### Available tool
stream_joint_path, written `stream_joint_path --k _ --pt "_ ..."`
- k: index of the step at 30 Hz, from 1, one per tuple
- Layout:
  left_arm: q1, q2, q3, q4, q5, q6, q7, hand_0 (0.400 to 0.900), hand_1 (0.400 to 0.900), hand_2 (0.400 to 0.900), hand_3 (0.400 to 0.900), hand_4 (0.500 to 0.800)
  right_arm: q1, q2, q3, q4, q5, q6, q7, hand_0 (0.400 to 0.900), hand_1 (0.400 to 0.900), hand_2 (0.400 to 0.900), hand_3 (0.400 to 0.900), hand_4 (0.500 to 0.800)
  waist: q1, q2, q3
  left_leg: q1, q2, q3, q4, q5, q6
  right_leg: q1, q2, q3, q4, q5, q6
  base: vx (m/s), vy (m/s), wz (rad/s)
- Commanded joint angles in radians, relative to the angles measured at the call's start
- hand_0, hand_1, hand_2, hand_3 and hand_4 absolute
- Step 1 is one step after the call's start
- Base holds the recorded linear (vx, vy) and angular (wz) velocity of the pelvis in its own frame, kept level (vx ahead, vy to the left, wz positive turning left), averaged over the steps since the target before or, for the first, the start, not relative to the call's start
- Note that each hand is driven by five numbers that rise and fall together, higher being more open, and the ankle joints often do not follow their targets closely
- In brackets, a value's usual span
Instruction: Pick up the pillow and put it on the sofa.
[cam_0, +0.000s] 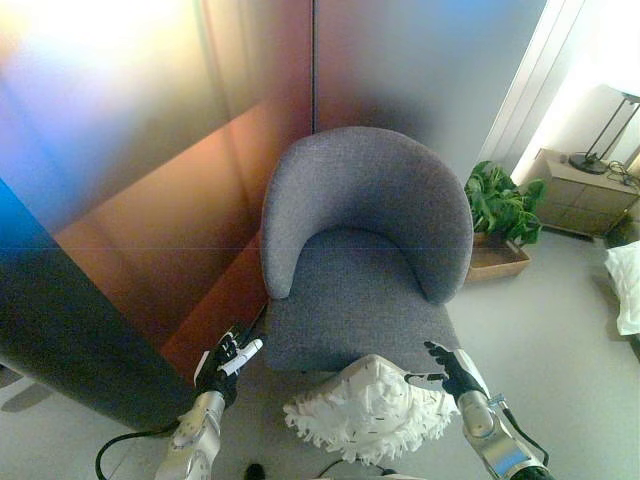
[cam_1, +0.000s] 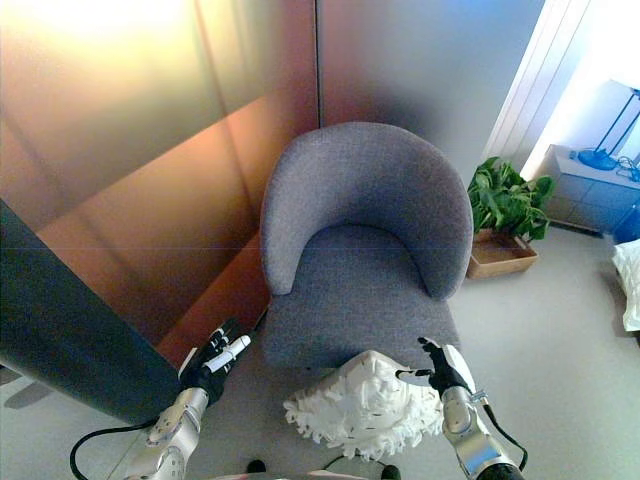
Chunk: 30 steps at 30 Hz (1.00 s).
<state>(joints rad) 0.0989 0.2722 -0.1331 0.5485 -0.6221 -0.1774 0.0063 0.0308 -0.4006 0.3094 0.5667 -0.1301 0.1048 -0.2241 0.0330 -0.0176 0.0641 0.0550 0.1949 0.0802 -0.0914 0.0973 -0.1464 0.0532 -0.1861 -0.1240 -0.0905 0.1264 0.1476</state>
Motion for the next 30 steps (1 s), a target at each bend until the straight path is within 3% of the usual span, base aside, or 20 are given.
stream_joint_path --k 1,6,22,30 --pt "-0.095 0.015 0.038 -0.080 0.042 -0.090 -0.026 0.900 0.900 0.900 0.900 0.800 -0.112 -0.020 -0.007 -0.059 -0.044 -0.058 -0.024 0.900 0.900 0.900 0.900 0.800 0.020 -0.028 0.003 0.039 0.002 -0.003 0.004 -0.052 0.026 0.021 -0.084 -0.035 0.008 -0.001 0.053 0.00 0.000 0.00" --pt "-0.103 0.014 0.047 -0.078 0.005 -0.105 -0.036 0.900 0.900 0.900 0.900 0.800 -0.108 -0.019 -0.010 -0.066 -0.051 -0.049 -0.018 0.900 0.900 0.900 0.900 0.800 0.017 -0.029 0.000 0.039 0.001 -0.003 0.004 -0.053 0.025 0.019 -0.086 -0.034 0.008 0.000 0.055 0.00 0.000 0.00" --pt "-0.083 0.018 0.056 -0.084 0.041 -0.112 -0.005 0.900 0.900 0.900 0.900 0.800 -0.097 -0.027 -0.014 -0.075 -0.060 -0.051 -0.033 0.900 0.900 0.900 0.900 0.800 0.021 -0.031 0.009 0.044 0.004 -0.010 0.004 -0.051 0.026 0.021 -0.083 -0.025 0.008 -0.002 0.053 0.00 0.000 0.00" --pt "-0.070 0.021 0.048 -0.075 0.046 -0.110 -0.017 0.900 0.900 0.900 0.900 0.800 -0.096 -0.028 0.000 -0.008 -0.107 -0.041 -0.007 0.900 0.900 0.900 0.900 0.800 0.027 -0.029 0.013 0.034 0.000 -0.017 0.004 -0.052 0.027 0.012 -0.084 -0.025 0.007 0.001 0.055 0.02 0.000 0.02"
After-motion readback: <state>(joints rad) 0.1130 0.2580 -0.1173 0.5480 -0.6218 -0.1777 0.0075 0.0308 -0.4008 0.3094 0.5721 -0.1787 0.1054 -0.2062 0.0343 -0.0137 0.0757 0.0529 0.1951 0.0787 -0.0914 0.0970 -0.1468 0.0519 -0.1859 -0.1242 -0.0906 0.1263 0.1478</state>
